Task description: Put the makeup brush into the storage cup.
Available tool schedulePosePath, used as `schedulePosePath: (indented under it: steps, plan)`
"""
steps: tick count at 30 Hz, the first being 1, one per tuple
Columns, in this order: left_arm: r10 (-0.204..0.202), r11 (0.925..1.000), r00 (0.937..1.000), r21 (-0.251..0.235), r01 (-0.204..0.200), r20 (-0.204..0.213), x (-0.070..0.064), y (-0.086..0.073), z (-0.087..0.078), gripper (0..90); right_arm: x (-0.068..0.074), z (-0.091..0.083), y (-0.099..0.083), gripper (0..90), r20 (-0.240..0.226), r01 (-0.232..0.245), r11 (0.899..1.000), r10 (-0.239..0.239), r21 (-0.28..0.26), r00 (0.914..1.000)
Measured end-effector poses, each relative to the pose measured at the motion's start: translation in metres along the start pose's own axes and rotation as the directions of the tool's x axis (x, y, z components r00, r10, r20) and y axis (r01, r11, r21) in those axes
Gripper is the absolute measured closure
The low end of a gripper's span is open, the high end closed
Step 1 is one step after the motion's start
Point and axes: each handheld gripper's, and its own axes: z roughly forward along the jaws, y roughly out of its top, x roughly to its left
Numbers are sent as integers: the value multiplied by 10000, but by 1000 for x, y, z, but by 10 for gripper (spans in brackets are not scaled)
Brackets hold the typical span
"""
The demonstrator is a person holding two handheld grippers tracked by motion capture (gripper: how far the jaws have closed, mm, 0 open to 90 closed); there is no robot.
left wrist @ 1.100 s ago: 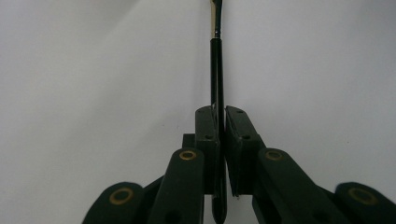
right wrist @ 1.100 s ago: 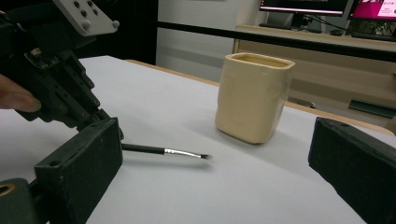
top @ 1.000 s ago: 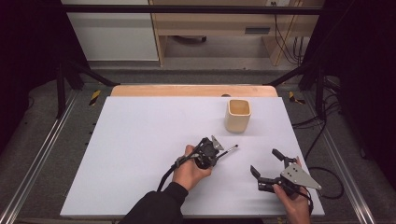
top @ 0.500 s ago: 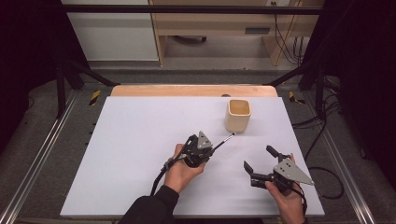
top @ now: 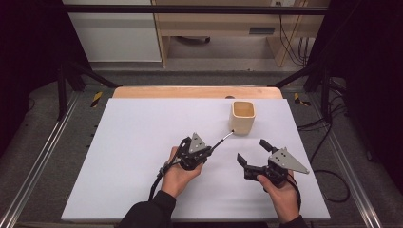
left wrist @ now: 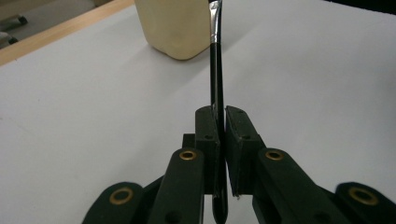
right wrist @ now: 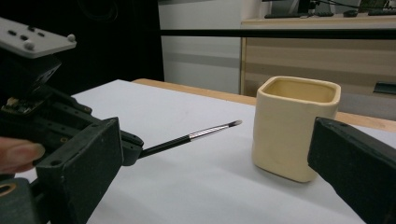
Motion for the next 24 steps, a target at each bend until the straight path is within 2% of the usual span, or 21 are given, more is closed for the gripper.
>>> schedulePosePath:
  steps: [2,3,5,6,9,14,18,24]
  plan:
    - [59,9994,10000,-348,-61,-59,-1,1,-3,841,1,2,6,37,77,78,10000,-78,19,9999]
    - [59,9994,10000,-348,-61,-59,-1,1,-3,841,1,2,6,37,77,78,10000,-78,19,9999]
    - [62,9981,9999,-607,-67,-85,-2,2,-6,841,3,3,12,38,-21,-43,10000,43,-68,10000]
    - [49,9980,10000,-631,-53,-66,-2,3,-7,841,4,4,14,39,-41,-186,9998,186,-56,9998]
    - [61,9972,9999,-739,-68,-97,-2,3,-8,841,5,6,17,39,-111,-217,9997,216,-84,9997]
    - [95,9949,9998,-1000,-113,-190,-2,4,-11,840,7,9,21,39,-389,-693,9976,691,-52,9969]
    - [30,9929,9998,-1191,-55,-213,-1,4,-12,840,8,12,24,41,-359,-511,9987,508,-62,9981]
    - [-39,9906,9999,-1365,19,-146,-3,3,-11,840,10,14,27,46,-303,-654,9978,651,-106,9974]
